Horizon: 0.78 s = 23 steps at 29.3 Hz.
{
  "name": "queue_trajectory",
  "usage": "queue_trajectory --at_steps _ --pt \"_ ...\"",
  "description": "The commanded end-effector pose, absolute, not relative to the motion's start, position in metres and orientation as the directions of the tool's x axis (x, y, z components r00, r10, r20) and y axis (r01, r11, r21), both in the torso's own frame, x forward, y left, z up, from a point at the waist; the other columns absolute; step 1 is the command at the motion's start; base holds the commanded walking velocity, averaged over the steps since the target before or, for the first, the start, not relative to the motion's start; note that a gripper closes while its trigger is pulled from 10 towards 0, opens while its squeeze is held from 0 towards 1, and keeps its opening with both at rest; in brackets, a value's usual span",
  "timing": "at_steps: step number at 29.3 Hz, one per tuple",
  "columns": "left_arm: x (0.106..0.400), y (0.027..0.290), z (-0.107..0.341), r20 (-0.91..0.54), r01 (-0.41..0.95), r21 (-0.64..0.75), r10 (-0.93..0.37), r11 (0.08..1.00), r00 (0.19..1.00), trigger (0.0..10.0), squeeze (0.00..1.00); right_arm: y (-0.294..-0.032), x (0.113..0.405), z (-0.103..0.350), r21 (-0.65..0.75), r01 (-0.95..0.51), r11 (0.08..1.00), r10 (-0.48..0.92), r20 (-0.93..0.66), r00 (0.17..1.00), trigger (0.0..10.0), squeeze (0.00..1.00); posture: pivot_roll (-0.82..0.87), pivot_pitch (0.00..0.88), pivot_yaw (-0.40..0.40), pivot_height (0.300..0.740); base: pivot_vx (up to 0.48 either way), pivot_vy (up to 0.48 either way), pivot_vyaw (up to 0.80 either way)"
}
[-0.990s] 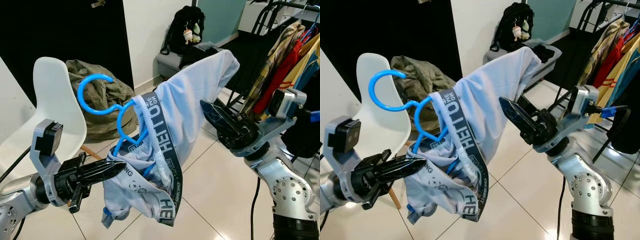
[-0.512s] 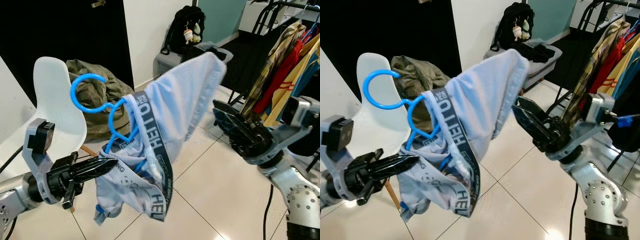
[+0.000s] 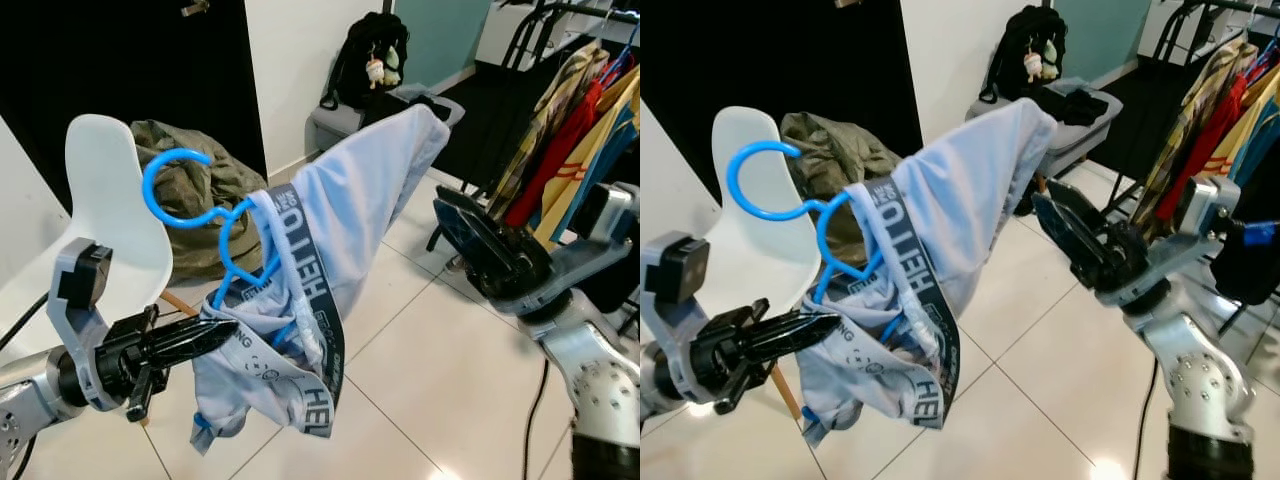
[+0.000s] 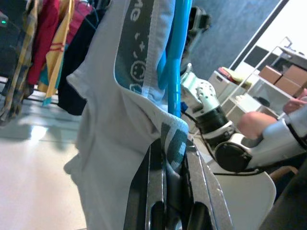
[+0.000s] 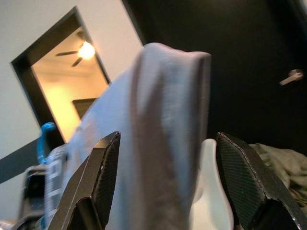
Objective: Hang hanger
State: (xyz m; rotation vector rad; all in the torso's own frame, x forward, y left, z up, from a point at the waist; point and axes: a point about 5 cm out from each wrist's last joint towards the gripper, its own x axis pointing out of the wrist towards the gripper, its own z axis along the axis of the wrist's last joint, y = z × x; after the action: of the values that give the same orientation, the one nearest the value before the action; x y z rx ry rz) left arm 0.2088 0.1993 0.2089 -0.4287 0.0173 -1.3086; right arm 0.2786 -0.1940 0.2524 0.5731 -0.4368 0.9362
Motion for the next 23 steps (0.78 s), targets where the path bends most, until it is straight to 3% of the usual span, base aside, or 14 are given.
queue_trajectory --at_steps 1,15,16,23 --pt "0.2043 0.1964 0.2111 0.232 0.939 -0.307 -0.945 0.155 0.232 10.0 0.0 -0.1935 0.2831 0.2525 0.279 -0.83 0.482 0.603 0.582 0.546 10.0 0.0 -0.02 0.128 0.05 0.74 0.0 0.0 0.0" --pt "0.2039 0.1953 0.2112 0.235 0.941 -0.305 -0.946 0.148 0.225 10.0 0.0 -0.19 0.2808 0.255 0.267 -0.852 0.45 0.618 0.596 0.513 9.8 0.0 -0.02 0.127 0.049 0.74 0.0 0.0 0.0" --pt "0.2039 0.1952 0.2112 0.234 0.941 -0.305 -0.946 0.147 0.224 10.0 0.0 -0.189 0.2793 0.2553 0.262 -0.862 0.434 0.623 0.604 0.497 0.0 0.0 -0.02 0.128 0.049 0.74 0.0 0.0 0.0" --pt "0.2037 0.1948 0.2115 0.236 0.941 -0.305 -0.946 0.145 0.222 10.0 0.0 -0.1875 0.2751 0.257 0.244 -0.886 0.395 0.635 0.624 0.455 0.0 0.0 -0.02 0.125 0.048 0.74 0.0 0.0 0.0"
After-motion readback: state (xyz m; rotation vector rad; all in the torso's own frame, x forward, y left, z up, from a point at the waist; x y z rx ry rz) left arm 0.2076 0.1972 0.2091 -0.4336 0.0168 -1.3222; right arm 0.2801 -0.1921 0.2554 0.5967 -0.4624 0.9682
